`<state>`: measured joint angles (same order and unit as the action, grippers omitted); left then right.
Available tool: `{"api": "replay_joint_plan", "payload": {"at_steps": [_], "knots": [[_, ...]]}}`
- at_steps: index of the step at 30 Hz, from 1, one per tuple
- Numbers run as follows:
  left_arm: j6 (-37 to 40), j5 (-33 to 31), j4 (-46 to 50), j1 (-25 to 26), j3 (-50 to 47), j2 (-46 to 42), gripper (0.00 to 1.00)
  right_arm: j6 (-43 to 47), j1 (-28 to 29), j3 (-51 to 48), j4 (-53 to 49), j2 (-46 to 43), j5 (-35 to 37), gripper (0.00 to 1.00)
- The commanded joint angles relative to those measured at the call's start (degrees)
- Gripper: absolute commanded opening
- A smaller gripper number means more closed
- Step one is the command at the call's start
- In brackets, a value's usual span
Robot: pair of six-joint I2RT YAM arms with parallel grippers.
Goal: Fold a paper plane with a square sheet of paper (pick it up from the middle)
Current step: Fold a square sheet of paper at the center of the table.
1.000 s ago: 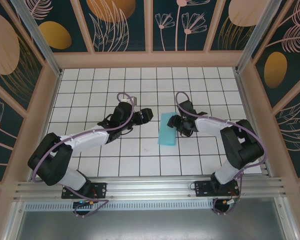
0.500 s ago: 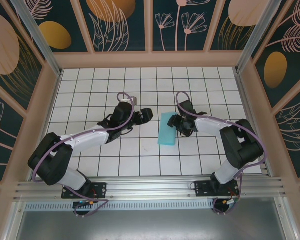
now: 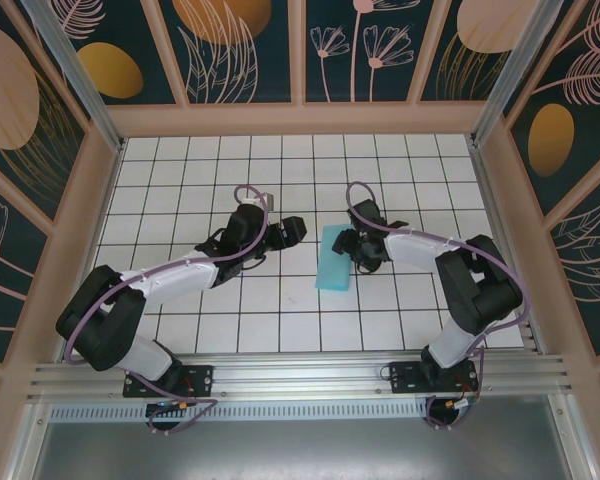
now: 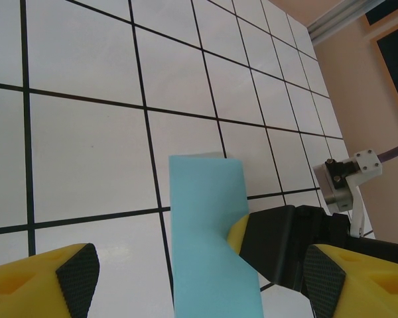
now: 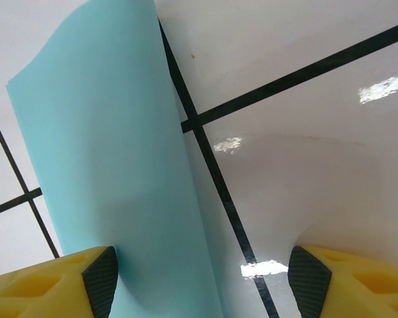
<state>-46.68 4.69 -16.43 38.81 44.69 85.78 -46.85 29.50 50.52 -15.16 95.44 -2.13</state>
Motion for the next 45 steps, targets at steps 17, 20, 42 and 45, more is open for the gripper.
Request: {"api": "replay_joint_plan", "payload": {"at_steps": [17, 20, 42, 45], "knots": [[0.58, 0.30, 0.16, 0.35, 1.10, 0.18, 0.83, 1.29, 1.52, 0.64, -1.11, 6.04, 2.75, 0.74], [0.11, -0.24, 0.29, 0.38, 1.07, 0.18, 0.83, 1.21, 1.53, 1.27, -2.36, 6.63, 4.35, 0.74], [-0.69, 2.60, 0.09, 0.47, 2.85, 4.22, 0.74, 0.98, 1.53, 1.47, -3.21, 7.45, 5.38, 0.73], [-1.53, 4.61, -0.64, 0.44, 4.12, 6.66, 0.60, 1.04, 1.53, 1.36, -3.30, 7.49, 5.67, 0.73]]}}
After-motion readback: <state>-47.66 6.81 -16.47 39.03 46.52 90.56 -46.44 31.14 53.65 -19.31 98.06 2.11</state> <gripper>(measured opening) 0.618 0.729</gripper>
